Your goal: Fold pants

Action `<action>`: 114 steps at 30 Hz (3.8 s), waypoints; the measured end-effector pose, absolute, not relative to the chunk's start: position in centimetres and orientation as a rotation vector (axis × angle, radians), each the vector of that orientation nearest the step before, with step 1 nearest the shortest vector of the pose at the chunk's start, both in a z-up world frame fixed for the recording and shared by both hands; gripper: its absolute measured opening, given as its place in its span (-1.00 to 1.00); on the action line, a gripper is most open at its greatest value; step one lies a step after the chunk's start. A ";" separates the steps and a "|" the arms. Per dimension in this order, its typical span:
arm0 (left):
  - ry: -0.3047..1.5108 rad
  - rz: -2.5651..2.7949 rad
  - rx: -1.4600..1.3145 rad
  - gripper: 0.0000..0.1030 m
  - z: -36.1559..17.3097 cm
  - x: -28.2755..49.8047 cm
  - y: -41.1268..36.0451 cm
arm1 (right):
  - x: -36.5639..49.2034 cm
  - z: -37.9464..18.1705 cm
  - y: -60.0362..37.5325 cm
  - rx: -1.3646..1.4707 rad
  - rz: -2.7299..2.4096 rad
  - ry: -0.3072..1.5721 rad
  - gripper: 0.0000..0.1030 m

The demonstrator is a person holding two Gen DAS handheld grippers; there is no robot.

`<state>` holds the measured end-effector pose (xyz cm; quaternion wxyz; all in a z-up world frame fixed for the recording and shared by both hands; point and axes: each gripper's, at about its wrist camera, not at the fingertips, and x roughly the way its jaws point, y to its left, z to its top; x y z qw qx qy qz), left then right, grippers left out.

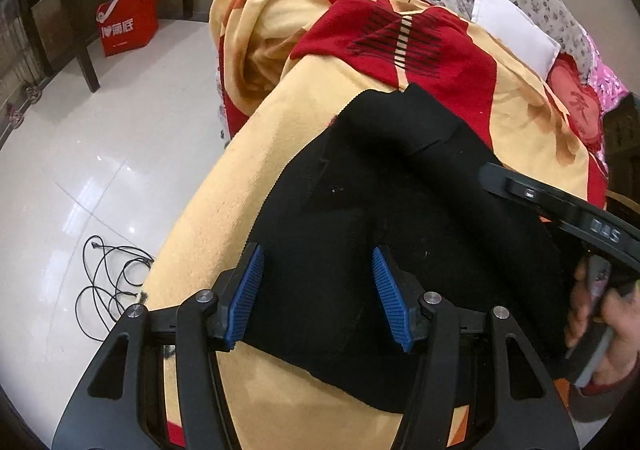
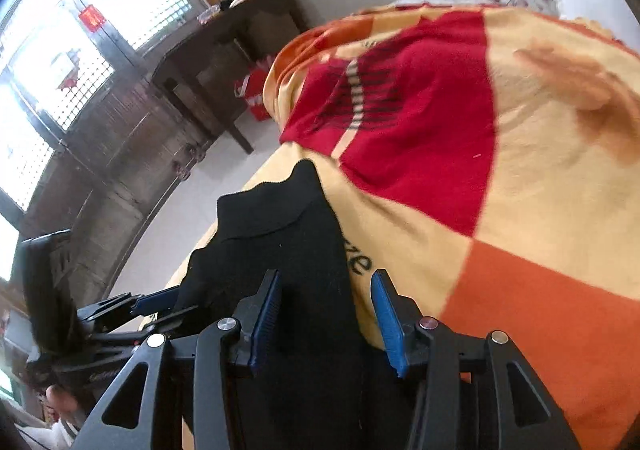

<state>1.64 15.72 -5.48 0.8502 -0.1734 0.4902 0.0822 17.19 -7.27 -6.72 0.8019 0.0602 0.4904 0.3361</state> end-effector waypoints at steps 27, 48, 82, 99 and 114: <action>0.933 0.029 -0.675 0.49 -1.8 2.7 18.2 | 6.4 -3.0 -1.3 -0.125 0.944 0.872 -0.84; 0.882 -0.031 -0.672 -0.69 -1.2 -0.4 18.5 | 1.3 -3.4 -0.5 -0.330 0.752 0.709 0.12; 0.861 -0.033 -0.810 0.46 -1.8 1.7 18.5 | 5.0 -4.2 -2.4 -0.169 0.793 0.832 -0.89; 0.882 0.000 -0.637 -0.74 -2.6 -2.4 18.4 | 1.9 -5.0 -0.9 -0.139 0.910 0.922 -0.88; 0.840 0.181 -0.568 -0.55 -1.6 -4.8 20.1 | 3.1 -0.8 -11.7 0.024 0.681 0.875 -0.33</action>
